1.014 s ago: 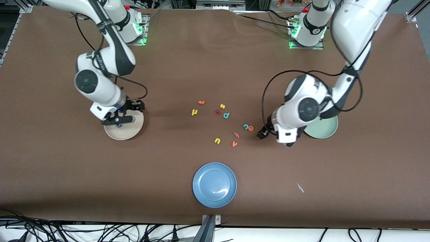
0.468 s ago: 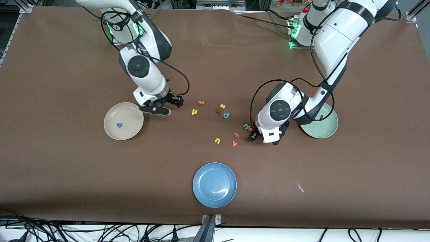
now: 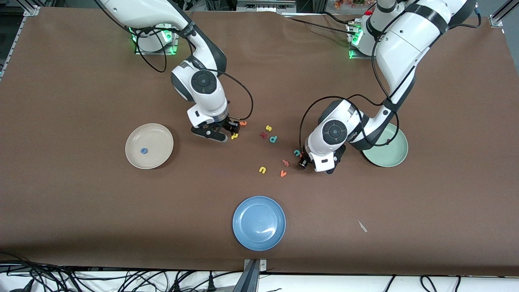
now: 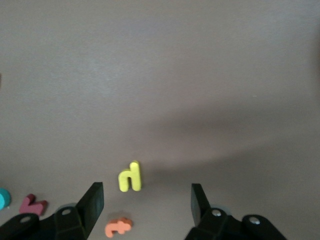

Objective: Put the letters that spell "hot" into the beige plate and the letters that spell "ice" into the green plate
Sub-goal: 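Grasp the orange letter while the right gripper grasps the yellow letter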

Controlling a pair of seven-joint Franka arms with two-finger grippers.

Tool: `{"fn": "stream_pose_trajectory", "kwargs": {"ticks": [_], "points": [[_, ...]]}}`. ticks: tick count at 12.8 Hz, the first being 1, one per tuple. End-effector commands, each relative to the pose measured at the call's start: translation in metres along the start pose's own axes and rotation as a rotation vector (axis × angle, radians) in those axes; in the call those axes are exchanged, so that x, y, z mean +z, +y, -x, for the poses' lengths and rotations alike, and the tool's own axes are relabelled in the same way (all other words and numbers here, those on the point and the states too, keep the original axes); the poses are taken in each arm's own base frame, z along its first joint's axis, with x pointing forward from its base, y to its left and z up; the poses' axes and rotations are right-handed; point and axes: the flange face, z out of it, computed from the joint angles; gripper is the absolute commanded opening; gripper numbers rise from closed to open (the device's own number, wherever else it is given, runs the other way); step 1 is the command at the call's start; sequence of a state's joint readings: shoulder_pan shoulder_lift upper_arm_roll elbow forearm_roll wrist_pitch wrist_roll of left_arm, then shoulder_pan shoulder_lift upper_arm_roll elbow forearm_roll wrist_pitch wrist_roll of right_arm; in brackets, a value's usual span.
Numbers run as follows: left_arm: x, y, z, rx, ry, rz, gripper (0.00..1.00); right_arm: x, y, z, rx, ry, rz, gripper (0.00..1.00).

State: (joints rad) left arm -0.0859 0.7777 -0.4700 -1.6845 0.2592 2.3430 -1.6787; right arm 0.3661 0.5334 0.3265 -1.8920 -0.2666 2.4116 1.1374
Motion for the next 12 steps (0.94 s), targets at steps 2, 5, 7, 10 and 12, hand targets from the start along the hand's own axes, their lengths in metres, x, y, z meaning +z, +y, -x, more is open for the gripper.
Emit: {"fn": "stream_pose_trajectory", "kwargs": {"ticks": [2, 5, 7, 10, 12], "points": [[0.015, 0.000, 0.006, -0.005, 0.041, 0.014, 0.76, 0.027, -0.023, -0.010, 0.020, 0.040, -0.004, 0.79], [0.021, -0.001, 0.005, -0.008, 0.063, 0.011, 0.53, 0.040, -0.027, -0.007, 0.002, 0.048, -0.022, 0.79], [0.021, -0.001, 0.006, -0.005, 0.065, 0.011, 0.27, 0.045, -0.024, -0.001, -0.007, 0.043, -0.010, 0.79], [0.019, -0.002, 0.005, 0.010, 0.070, 0.003, 0.00, 0.052, -0.016, 0.010, 0.016, 0.033, 0.012, 0.79], [-0.006, 0.001, -0.005, 0.052, 0.092, 0.000, 0.00, 0.053, -0.009, 0.017, 0.022, 0.032, 0.023, 0.79]]}}
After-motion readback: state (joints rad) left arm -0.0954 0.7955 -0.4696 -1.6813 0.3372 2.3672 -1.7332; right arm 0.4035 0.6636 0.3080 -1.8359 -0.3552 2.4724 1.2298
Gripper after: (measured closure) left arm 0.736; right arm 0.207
